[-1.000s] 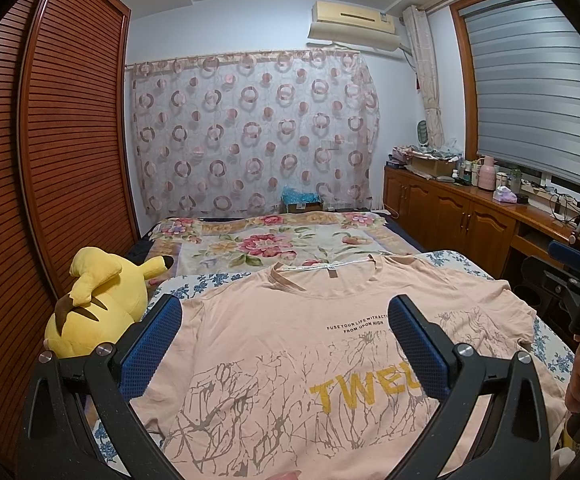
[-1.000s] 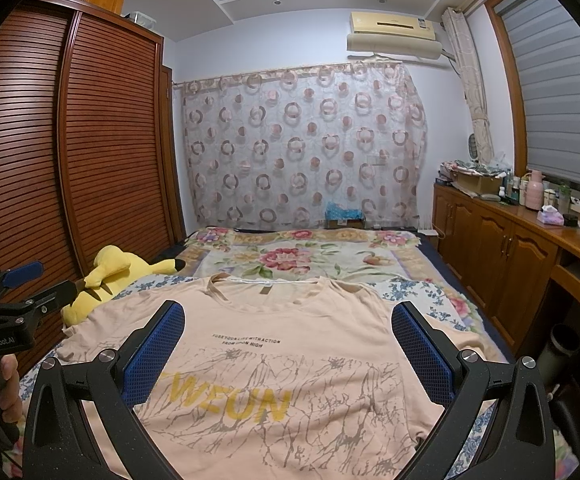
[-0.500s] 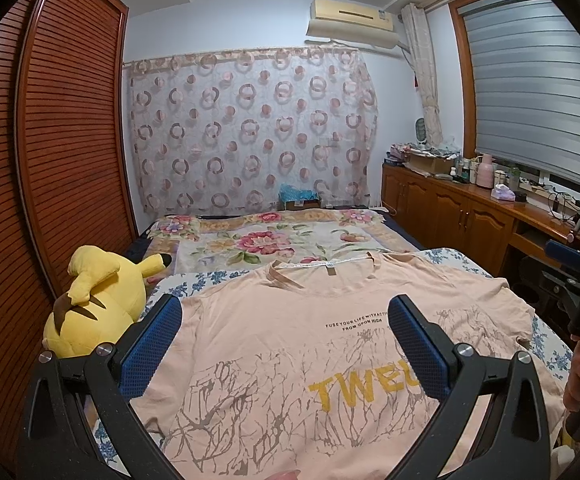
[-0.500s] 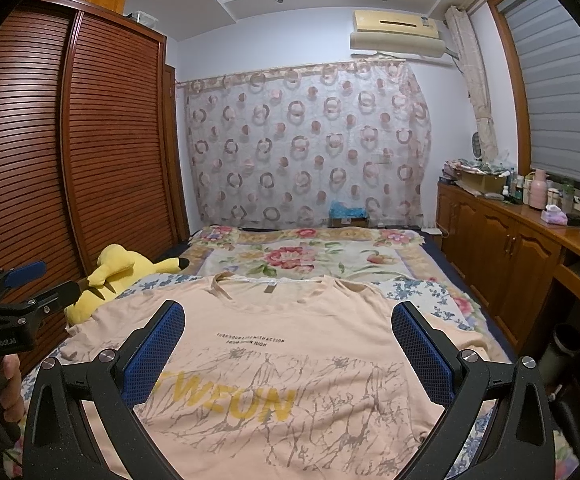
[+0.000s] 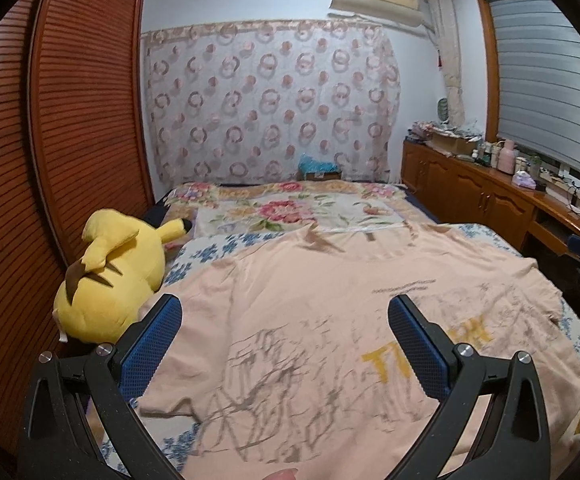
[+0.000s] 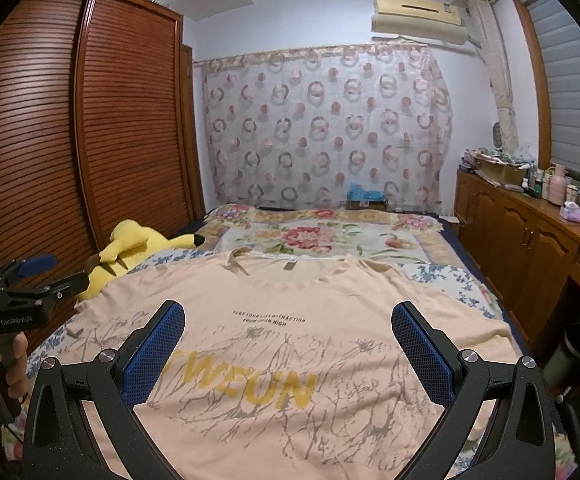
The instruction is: Fold small clothes
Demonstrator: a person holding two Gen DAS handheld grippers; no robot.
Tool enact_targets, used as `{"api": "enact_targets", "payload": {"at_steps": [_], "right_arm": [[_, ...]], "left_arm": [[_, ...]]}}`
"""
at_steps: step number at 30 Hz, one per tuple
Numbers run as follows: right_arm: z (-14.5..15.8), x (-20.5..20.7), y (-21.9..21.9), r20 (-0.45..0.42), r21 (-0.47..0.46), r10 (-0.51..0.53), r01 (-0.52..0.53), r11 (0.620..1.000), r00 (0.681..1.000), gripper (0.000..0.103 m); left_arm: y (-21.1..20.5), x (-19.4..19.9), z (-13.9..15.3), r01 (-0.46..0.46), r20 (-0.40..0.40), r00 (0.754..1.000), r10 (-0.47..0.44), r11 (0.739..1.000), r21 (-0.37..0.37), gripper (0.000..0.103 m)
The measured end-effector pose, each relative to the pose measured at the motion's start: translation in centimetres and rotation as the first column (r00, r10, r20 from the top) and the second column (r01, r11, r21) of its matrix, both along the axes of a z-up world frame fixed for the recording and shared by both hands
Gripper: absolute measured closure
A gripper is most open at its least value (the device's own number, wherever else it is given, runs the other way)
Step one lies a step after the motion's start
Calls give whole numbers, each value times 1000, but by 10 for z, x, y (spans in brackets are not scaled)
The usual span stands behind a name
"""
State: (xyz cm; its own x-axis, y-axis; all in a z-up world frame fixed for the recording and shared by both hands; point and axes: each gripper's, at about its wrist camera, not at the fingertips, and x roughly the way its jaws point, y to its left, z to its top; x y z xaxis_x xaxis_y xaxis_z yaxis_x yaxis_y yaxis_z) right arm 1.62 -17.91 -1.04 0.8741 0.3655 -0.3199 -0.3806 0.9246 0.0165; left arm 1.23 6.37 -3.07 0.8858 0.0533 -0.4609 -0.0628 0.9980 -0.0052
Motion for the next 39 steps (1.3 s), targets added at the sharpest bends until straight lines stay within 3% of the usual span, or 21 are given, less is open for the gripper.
{"api": "enact_targets", "payload": {"at_steps": [16, 27, 39], "right_arm": [[-4, 26, 9, -112, -64, 112, -120, 991, 987, 0], [0, 47, 15, -192, -112, 216, -240, 964, 957, 0], [10, 60, 14, -254, -137, 296, -338, 931, 921, 0]], "left_arm": [[57, 8, -38, -73, -135, 988, 75, 997, 17, 0], [111, 25, -62, -79, -226, 972, 64, 995, -58, 1], [147, 63, -88, -59, -368, 930, -3, 986, -159, 43]]}}
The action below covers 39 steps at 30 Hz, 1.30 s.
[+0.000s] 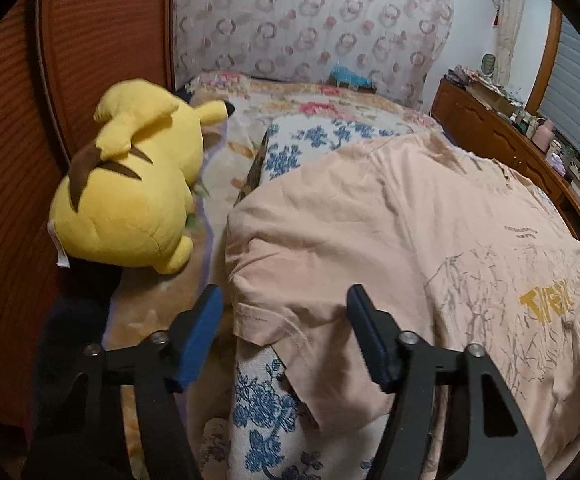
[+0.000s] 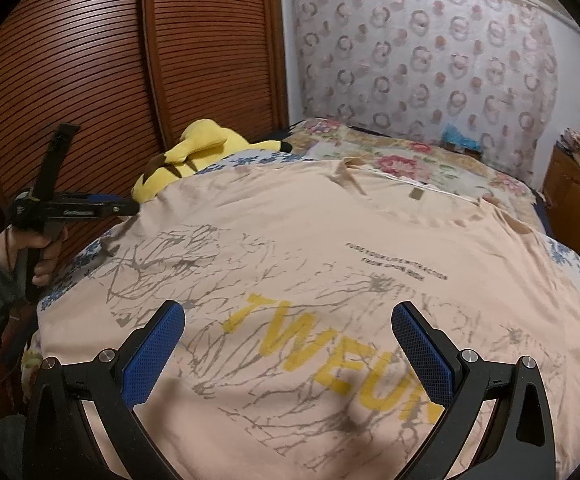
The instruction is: Fold small clothes
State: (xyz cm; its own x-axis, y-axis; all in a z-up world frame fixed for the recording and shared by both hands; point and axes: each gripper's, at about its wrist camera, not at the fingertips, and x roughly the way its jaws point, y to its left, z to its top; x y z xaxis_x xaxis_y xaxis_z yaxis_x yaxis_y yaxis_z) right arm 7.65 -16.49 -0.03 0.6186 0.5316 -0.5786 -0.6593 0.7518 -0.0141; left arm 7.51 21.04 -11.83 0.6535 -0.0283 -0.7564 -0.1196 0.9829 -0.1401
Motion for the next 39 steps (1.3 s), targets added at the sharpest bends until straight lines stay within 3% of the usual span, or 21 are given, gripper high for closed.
{"api": "enact_targets", "payload": {"at_steps": [2, 6, 9, 10, 12, 15, 23, 34, 36, 38, 39], "right_arm": [[1, -1, 1, 2, -5, 15, -15, 1000, 1000, 0], [-4, -5, 2, 11, -16, 37, -37, 999, 999, 0], [-11, -2, 11, 9, -33, 44, -44, 998, 999, 0], [-11, -4, 10, 7, -35, 47, -47, 998, 999, 0], [-12, -3, 12, 8, -40, 45, -45, 998, 999, 0], [-11, -2, 12, 1, -32, 40, -40, 999, 999, 0], [-12, 2, 8, 0, -11, 8, -8, 1000, 1000, 0], [-11, -3, -11, 8, 38, -54, 54, 998, 998, 0], [-14, -5, -11, 4, 41, -62, 62, 997, 998, 0], [-18, -6, -11, -1, 40, -67, 67, 997, 998, 0], [-18, -6, -11, -3, 39, -69, 69, 997, 998, 0]], "left_arm": [[-1, 2, -5, 21, -26, 999, -21, 1000, -10, 51], [-6, -1, -7, 27, -32, 999, -26, 999, 40, 58], [-5, -4, -3, 25, -19, 1000, -24, 996, 82, 74], [-5, -5, -2, 34, -14, 999, -33, 996, 81, 87], [-6, -5, 1, 54, -11, 999, -53, 996, 65, 94], [-9, -5, 10, 58, 16, 998, -60, 994, 88, 96], [-39, 7, 51, 126, 125, 983, -133, 990, 61, 97], [-132, 26, 94, 314, 186, 930, -316, 949, 38, 96], [-138, 24, 96, 330, 197, 923, -330, 943, 32, 92], [-141, 19, 97, 329, 202, 923, -329, 944, 35, 79], [-141, 18, 96, 324, 202, 924, -325, 945, 41, 78]]}}
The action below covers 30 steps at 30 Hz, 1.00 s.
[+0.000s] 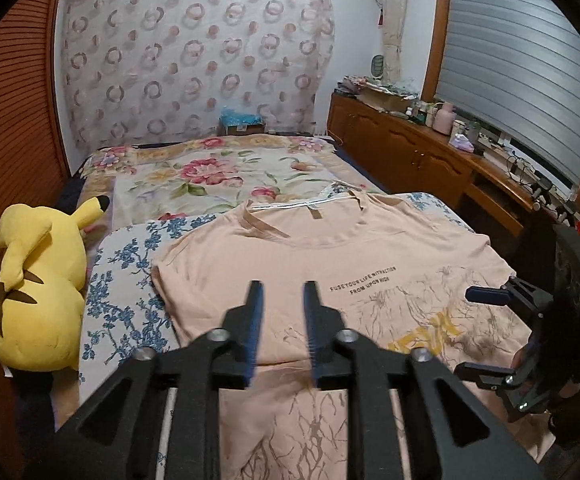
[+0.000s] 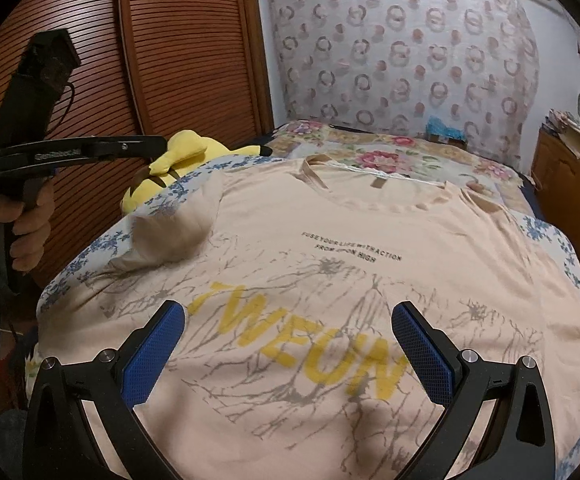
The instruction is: Fold small clothes
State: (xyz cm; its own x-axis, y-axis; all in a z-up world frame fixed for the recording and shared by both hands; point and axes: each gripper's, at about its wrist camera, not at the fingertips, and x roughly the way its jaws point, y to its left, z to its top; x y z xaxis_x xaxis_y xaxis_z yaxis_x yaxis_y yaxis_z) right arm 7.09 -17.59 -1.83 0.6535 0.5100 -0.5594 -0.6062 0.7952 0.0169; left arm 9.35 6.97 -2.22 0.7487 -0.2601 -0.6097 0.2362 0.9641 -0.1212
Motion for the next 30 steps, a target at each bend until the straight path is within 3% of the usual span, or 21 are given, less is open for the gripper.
{"api": "enact_targets", "payload": {"at_steps": [5, 10, 16, 22, 30], "right_arm": [[-4, -2, 9, -7, 1, 1, -1, 1000, 1000, 0], [-3, 7, 19, -13, -19, 29, -29, 999, 999, 0], [2, 32, 34, -20, -76, 103, -104, 992, 994, 3], [6, 59, 62, -15, -124, 178, -179, 976, 984, 18], [-8, 95, 102, -68, -149, 288, -296, 944, 955, 47]], "left_arm": [[19, -8, -10, -48, -9, 999, 48, 999, 21, 64], [47, -12, -38, -116, -59, 991, 120, 991, 68, 63], [80, -9, -70, -180, -125, 974, 188, 981, 70, 63], [91, -1, -92, -199, -164, 963, 214, 974, 106, 63], [90, 9, -103, -177, -186, 962, 201, 974, 141, 61]]}}
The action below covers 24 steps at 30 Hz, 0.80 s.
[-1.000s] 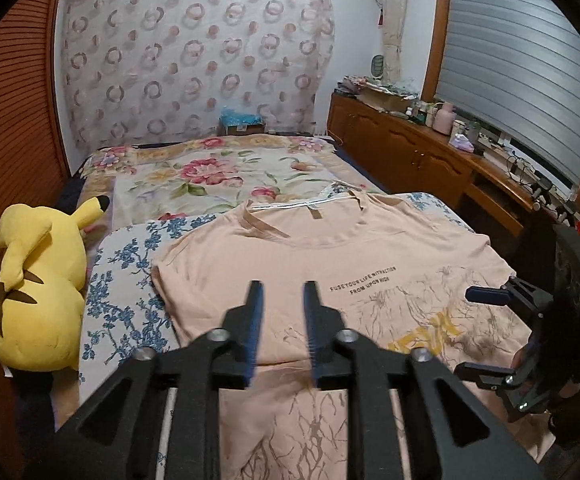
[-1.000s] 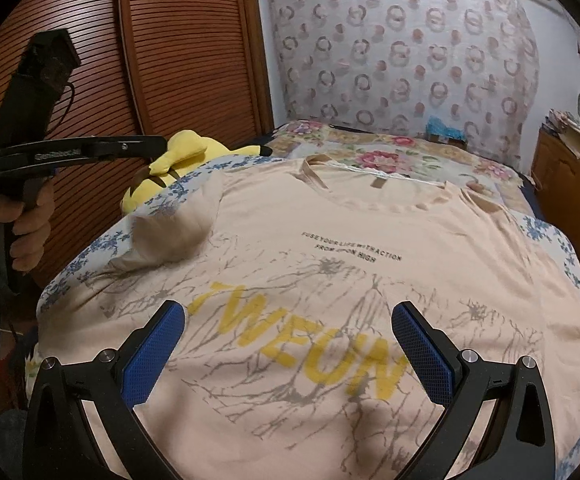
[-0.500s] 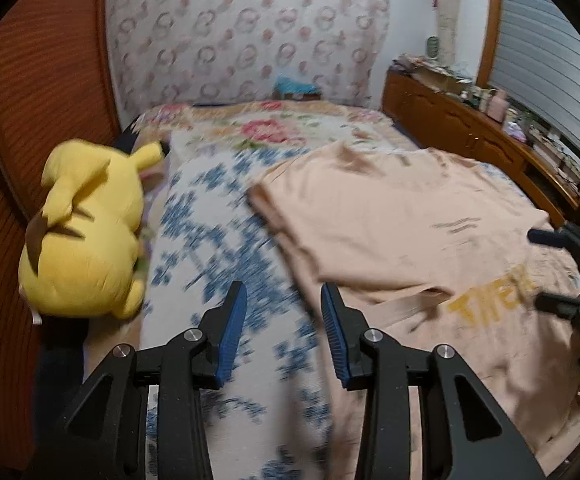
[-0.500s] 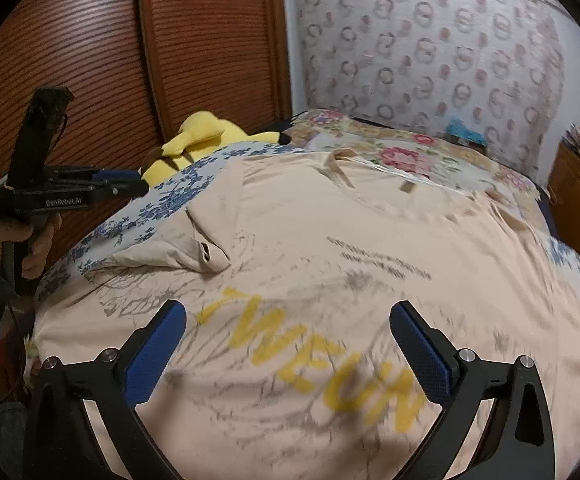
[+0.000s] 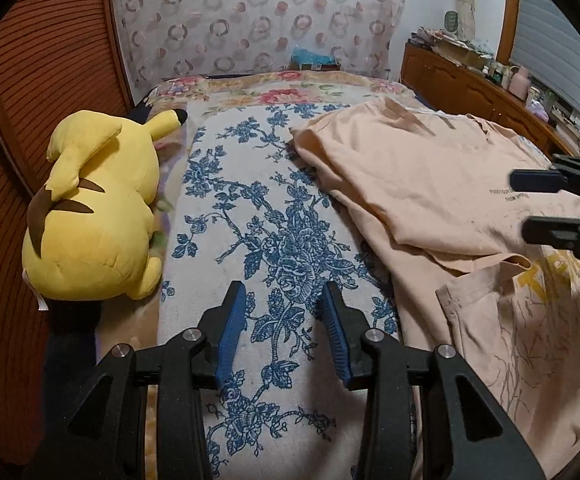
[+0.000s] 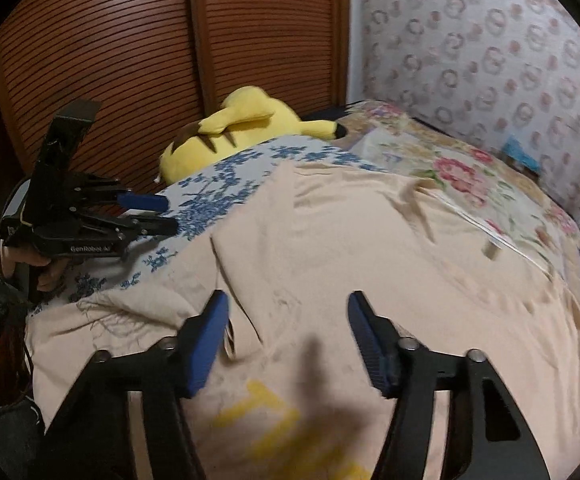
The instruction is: Fold small clothes
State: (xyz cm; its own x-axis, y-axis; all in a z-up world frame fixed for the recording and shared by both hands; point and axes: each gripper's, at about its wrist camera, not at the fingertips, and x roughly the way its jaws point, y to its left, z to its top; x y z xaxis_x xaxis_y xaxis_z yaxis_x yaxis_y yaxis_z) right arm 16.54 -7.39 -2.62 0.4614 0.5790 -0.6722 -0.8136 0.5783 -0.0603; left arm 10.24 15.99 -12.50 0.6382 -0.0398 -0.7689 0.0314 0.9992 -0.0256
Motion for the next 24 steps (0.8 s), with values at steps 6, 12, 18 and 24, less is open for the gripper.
{"api": "enact_targets", "payload": {"at_steps": [6, 12, 18, 24], "right_arm": [[-11, 26, 26, -49, -17, 80, -81, 997, 996, 53], [-16, 40, 40, -84, -29, 153, -156, 987, 985, 54], [-28, 49, 53, -77, -81, 187, -193, 978, 979, 62], [-30, 51, 55, -68, -98, 210, -216, 971, 975, 87]], "left_arm": [[1, 1, 0, -7, -5, 1000, 7, 1000, -5, 50], [-7, 4, -1, 25, -21, 999, -25, 1000, 3, 27], [-5, 4, -1, 6, -24, 1000, -6, 1000, 2, 24], [-1, 3, -2, -3, -24, 1000, 3, 1000, -1, 24]]}}
